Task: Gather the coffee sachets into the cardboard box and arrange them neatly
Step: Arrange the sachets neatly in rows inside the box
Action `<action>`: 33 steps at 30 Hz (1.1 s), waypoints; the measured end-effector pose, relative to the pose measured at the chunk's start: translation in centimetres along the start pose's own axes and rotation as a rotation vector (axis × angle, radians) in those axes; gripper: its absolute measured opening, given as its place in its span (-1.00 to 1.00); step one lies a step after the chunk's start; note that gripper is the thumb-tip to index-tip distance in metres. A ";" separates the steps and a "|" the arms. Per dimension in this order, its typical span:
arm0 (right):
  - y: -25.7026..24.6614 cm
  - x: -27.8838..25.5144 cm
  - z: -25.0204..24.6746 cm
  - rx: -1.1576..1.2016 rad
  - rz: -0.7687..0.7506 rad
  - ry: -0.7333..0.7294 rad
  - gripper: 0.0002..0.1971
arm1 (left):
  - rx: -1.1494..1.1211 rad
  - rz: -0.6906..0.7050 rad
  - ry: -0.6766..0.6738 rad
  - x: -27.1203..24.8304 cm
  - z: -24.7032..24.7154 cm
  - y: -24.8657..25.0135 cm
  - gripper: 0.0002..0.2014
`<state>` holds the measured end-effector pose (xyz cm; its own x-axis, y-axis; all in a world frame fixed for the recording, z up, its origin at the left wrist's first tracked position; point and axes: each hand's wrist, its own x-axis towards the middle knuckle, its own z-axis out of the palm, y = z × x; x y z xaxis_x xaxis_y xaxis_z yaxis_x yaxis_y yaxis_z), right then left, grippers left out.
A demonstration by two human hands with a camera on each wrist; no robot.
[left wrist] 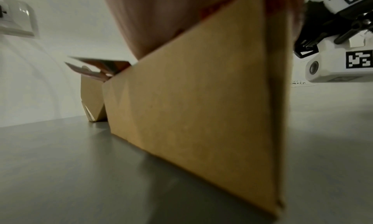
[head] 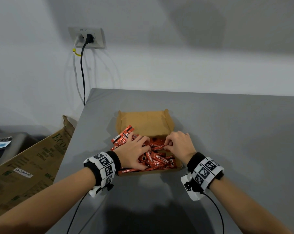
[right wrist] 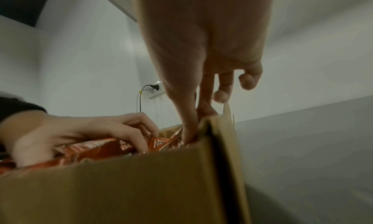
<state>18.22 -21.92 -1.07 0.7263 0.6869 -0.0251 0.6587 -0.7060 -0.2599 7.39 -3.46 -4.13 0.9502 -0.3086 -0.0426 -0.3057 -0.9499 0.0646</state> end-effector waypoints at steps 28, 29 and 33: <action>0.0 -0.3 1.3 -0.269 -0.118 -0.010 -0.85 | -0.056 0.034 0.081 -0.2 0.2 -0.2 -0.20; 0.1 -0.3 1.4 -0.265 -0.113 -0.003 -0.85 | -0.056 0.043 0.091 -0.2 0.2 -0.2 -0.21; 0.0 -0.1 1.4 -0.266 -0.094 0.007 -0.86 | -0.050 0.075 0.094 -0.3 0.2 -0.3 -0.32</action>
<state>17.84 -21.79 -2.42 0.6601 0.7512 -0.0060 0.7512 -0.6601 0.0016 7.19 -3.14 -4.35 0.9268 -0.3710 0.0578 -0.3753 -0.9199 0.1136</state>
